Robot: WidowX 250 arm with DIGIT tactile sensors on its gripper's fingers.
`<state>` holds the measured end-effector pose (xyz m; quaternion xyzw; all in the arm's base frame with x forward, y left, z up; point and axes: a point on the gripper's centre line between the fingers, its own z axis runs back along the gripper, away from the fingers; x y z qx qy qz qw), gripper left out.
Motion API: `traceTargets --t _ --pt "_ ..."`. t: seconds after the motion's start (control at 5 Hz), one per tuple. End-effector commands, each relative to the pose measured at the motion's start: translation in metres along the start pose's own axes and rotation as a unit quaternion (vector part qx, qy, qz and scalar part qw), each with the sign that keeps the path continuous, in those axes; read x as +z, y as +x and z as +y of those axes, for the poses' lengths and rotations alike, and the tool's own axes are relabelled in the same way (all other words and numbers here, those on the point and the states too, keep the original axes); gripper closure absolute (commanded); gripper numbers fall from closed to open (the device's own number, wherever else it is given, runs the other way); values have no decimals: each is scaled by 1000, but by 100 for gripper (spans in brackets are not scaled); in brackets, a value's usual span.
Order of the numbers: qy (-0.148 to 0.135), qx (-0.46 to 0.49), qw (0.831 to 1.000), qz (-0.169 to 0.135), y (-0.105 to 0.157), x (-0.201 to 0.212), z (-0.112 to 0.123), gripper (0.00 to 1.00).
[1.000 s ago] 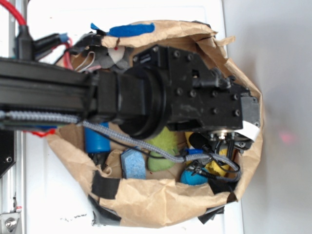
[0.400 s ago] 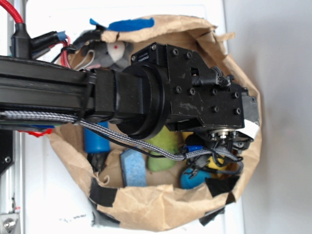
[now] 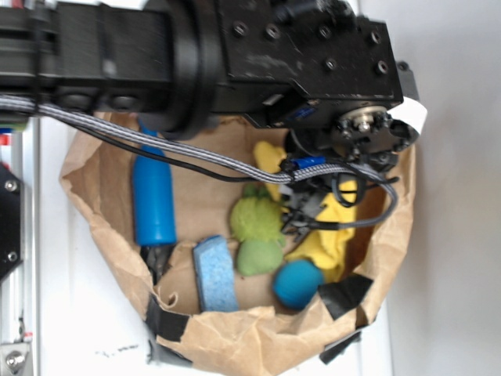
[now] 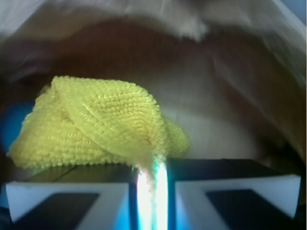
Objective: Grab the yellow cloth.
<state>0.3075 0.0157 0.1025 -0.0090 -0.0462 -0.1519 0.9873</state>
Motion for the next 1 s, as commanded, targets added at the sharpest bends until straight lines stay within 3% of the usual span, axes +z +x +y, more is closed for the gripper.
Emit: traceTargets --t 0.0,0.4,0.8 --pt "11 37 999 -24 -11 59 3 100" --pt "4 106 994 6 -14 90 -5 100" --pt "7 108 994 18 -25 83 -15 100"
